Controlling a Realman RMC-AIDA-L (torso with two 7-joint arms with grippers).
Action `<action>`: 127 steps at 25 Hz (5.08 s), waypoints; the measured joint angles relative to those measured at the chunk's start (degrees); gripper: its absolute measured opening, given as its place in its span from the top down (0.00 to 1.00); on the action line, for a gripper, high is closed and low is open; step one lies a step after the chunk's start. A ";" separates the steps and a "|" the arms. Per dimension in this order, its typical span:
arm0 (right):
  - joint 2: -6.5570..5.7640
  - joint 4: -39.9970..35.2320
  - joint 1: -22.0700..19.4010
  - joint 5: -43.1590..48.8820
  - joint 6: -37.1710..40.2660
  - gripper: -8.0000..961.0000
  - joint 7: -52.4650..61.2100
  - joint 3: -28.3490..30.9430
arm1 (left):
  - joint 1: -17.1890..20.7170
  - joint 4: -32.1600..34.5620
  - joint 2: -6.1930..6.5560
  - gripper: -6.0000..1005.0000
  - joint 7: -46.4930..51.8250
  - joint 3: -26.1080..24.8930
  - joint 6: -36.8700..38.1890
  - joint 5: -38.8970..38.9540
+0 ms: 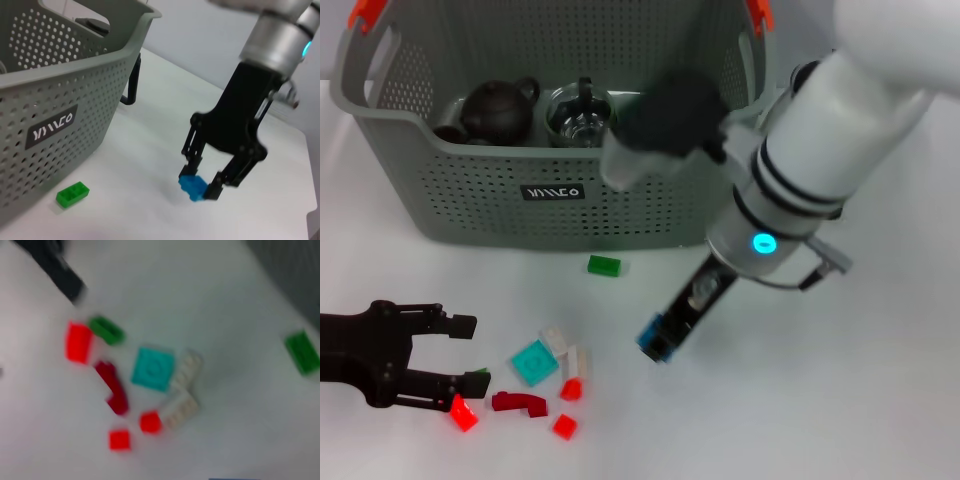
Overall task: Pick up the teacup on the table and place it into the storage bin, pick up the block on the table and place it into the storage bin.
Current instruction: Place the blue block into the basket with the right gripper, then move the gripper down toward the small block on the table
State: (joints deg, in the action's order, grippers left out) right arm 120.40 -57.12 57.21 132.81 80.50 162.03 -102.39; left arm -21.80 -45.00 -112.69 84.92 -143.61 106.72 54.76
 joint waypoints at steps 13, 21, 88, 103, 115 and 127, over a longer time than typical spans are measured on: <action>-0.15 -15.11 7.56 3.40 11.20 0.54 -5.92 30.19 | -0.12 0.09 0.02 0.14 0.24 0.00 0.78 0.55; -1.54 -4.46 9.34 12.32 -0.74 0.54 -11.22 35.91 | -1.30 0.10 -0.21 0.14 0.11 0.00 0.78 0.56; -0.23 -2.97 -8.44 -7.37 12.51 0.06 -35.42 28.05 | -1.68 1.63 0.63 0.14 0.33 0.00 0.13 -0.01; 0.28 3.73 -8.41 -11.14 -10.18 0.06 -39.30 10.56 | -0.81 1.85 0.63 0.14 0.02 0.00 -0.44 -0.10; 0.47 9.11 -8.24 -12.96 -22.44 0.06 -39.51 3.74 | -0.90 1.97 0.63 0.14 0.04 0.00 -0.47 -0.10; 0.63 13.15 -7.83 -16.91 -30.03 0.06 -40.21 -1.53 | -1.05 2.91 0.63 0.14 -0.14 0.02 -0.97 -0.09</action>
State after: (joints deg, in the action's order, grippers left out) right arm 121.04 -43.97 49.38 115.90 50.47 121.82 -103.92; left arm -22.85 -42.09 -112.06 84.78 -143.59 105.75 54.67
